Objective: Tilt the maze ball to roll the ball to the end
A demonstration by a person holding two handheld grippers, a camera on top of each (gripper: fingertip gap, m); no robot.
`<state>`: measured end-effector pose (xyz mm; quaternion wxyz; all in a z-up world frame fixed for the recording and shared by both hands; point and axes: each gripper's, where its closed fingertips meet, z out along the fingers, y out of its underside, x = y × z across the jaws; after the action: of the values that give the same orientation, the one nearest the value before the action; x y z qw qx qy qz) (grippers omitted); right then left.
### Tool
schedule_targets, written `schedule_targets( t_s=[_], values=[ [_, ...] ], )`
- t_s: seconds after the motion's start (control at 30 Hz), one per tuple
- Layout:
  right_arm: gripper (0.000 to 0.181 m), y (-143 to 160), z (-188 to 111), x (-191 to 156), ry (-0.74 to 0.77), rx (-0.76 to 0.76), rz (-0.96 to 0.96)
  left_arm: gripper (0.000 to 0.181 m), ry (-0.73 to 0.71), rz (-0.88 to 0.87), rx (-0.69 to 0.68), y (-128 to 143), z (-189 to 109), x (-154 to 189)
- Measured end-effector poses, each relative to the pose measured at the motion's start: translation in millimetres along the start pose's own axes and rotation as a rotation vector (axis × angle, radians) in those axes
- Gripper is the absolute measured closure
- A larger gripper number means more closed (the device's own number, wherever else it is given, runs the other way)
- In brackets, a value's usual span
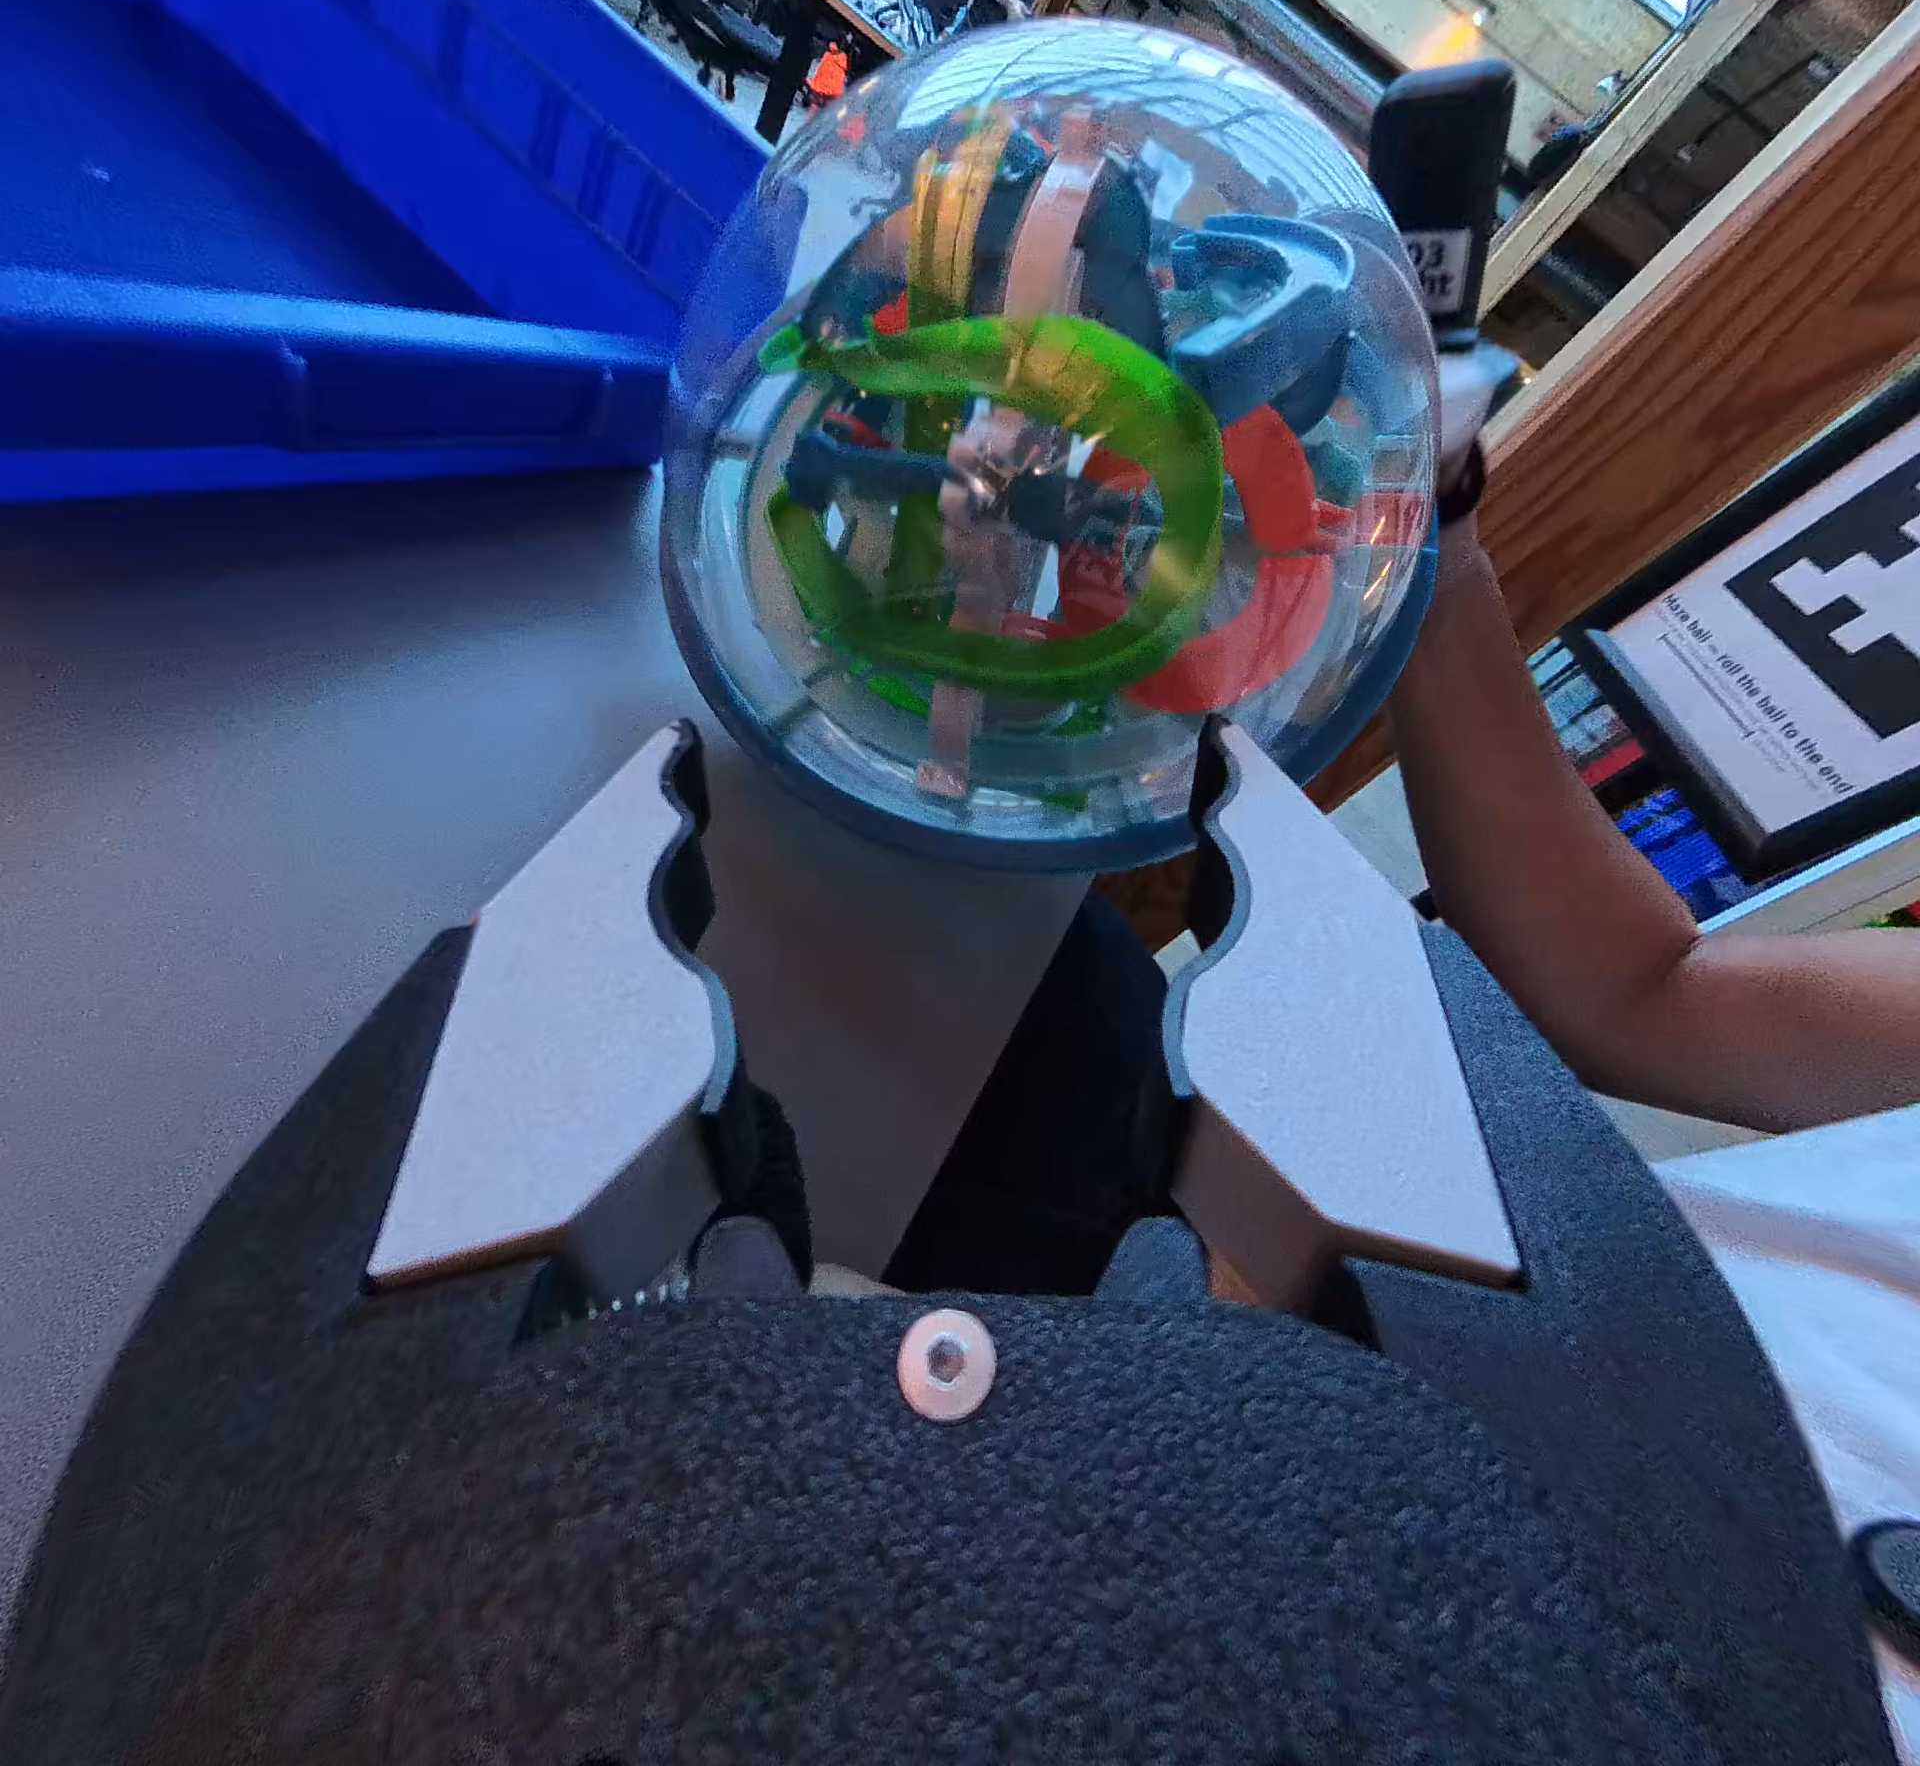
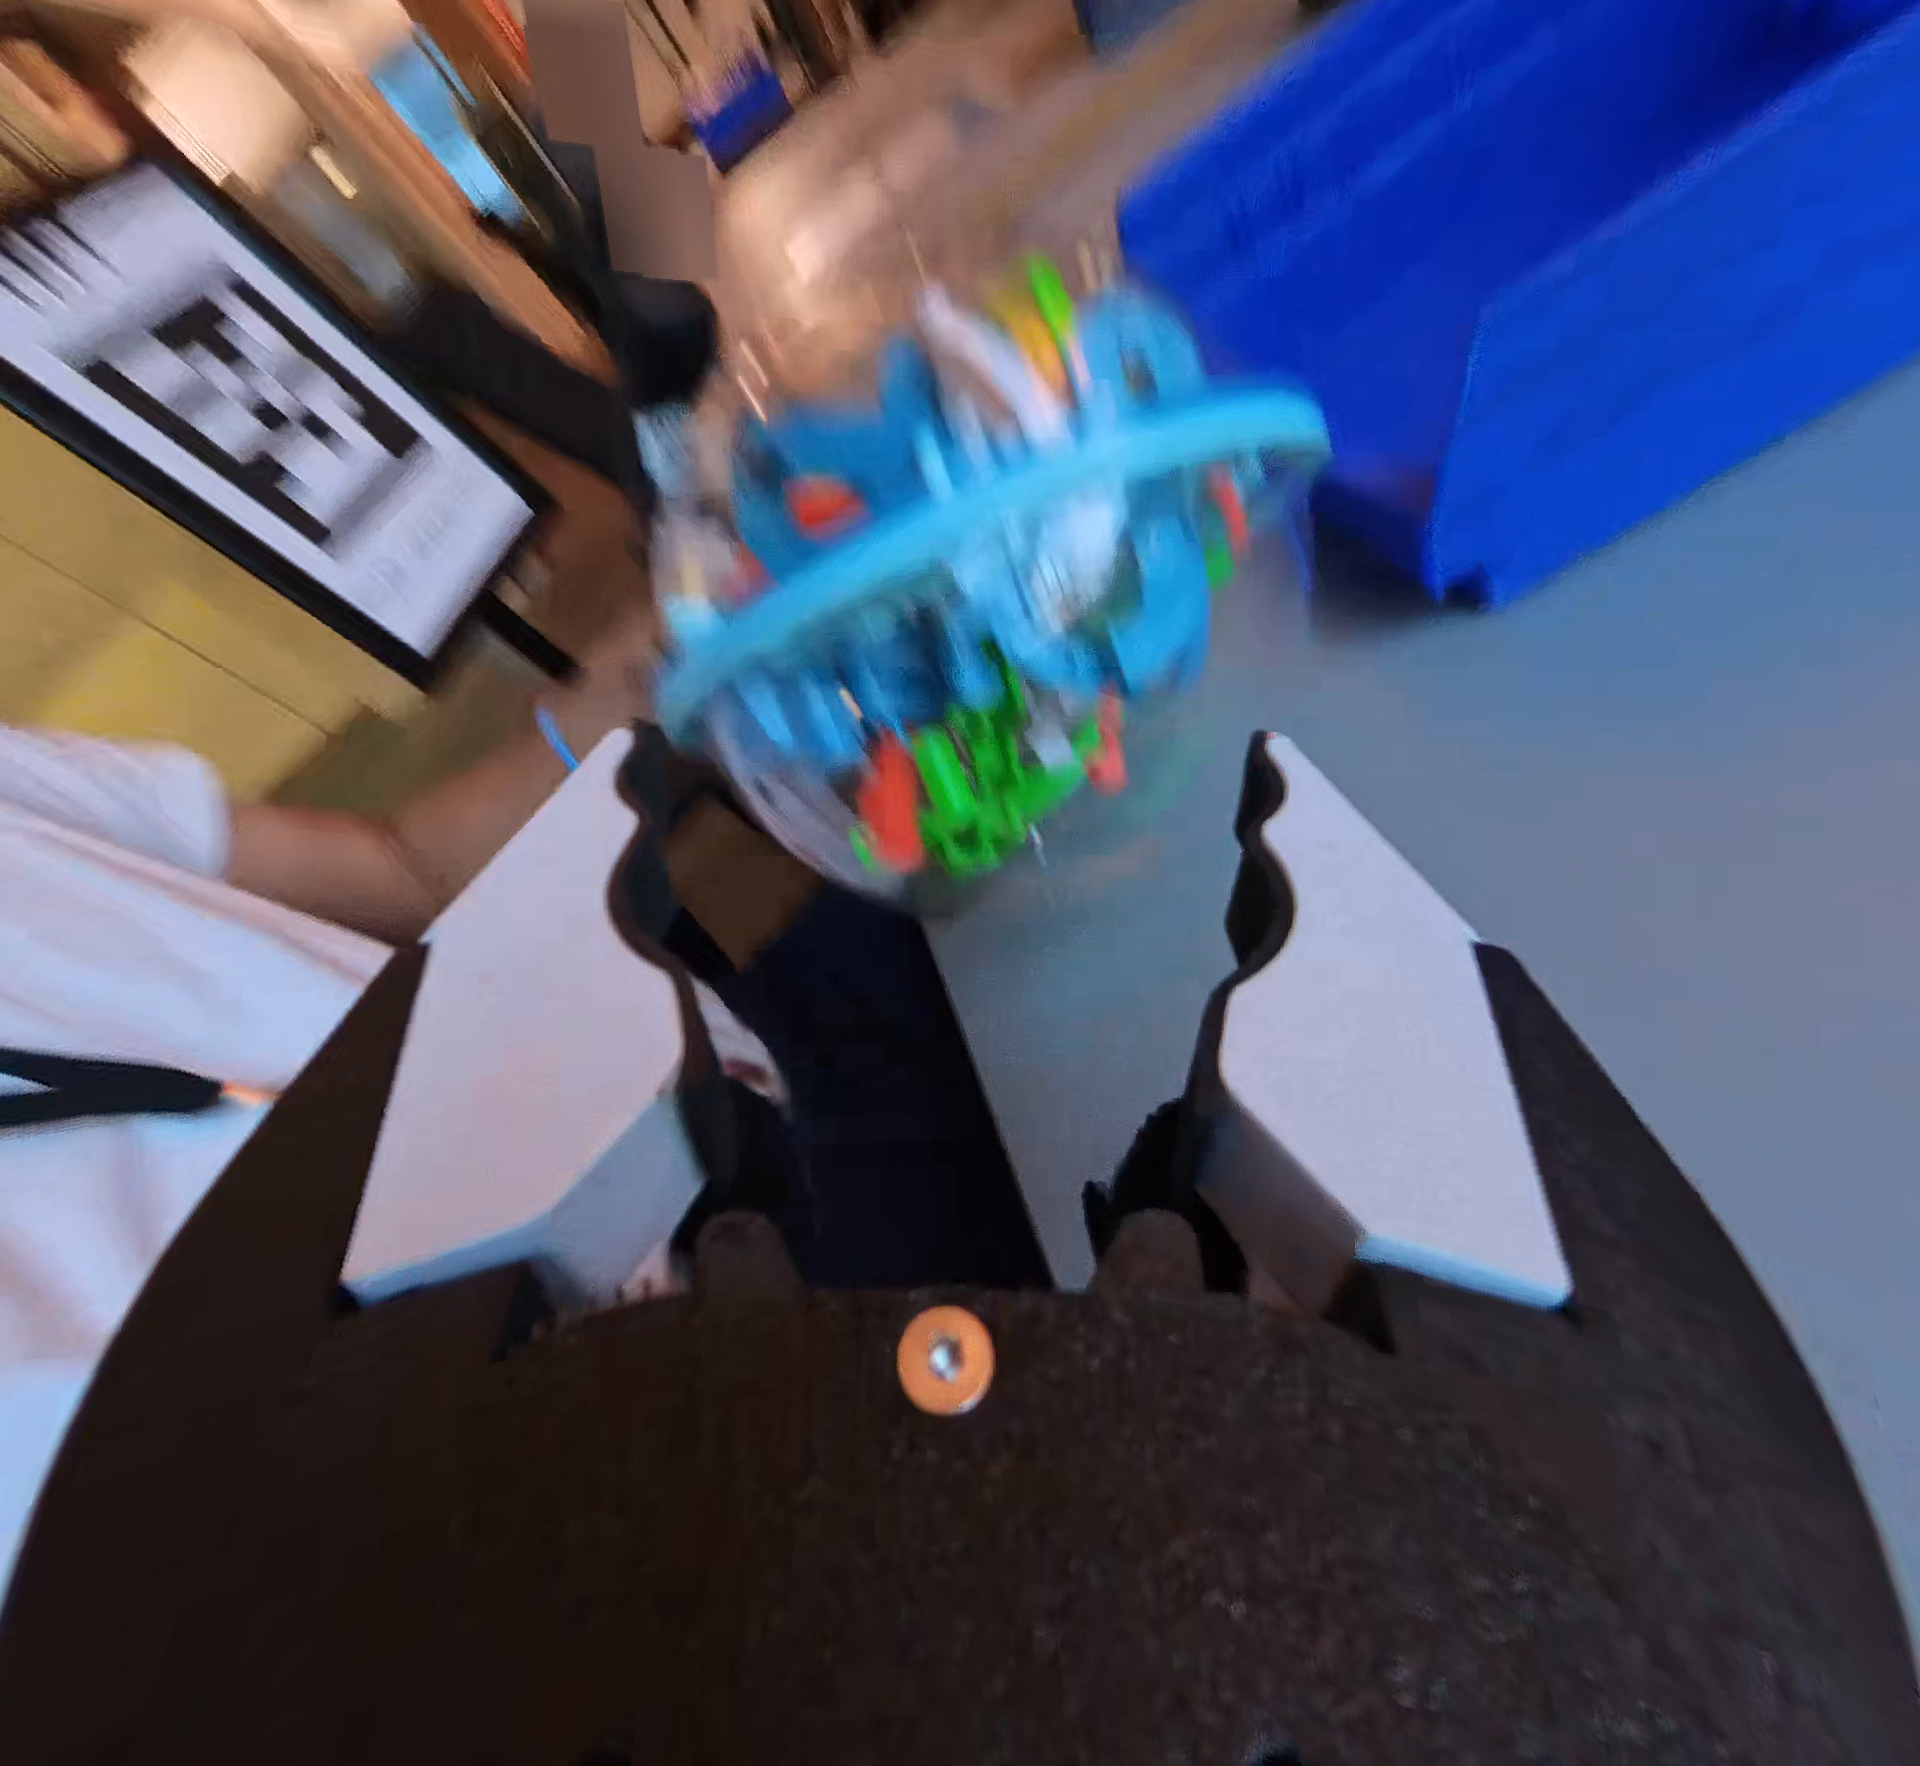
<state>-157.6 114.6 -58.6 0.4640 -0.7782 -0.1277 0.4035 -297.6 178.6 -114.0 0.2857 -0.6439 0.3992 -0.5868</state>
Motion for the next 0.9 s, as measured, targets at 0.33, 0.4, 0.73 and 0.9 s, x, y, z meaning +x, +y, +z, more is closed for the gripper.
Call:
schedule_targets(
  t_s=[0.33,0.4,0.73,0.9],
  values=[
    [0.049,-5,33,7,-0.037,0.050,0.101,0.090,0.117,-0.127,-0.048,35,13,26],
    [0.046,2,38,1,-0.097,0.076,0.076,0.094,0.174,-0.144,-0.062,39,19,36],
    [0.071,17,5,4,-0.222,0.125,-0.041,0.103,0.306,-0.302,0.043,34,21,46],
    [0.107,19,-12,16,-0.210,0.100,0.065,0.142,0.317,-0.350,0.074,29,18,37]
  ],
)
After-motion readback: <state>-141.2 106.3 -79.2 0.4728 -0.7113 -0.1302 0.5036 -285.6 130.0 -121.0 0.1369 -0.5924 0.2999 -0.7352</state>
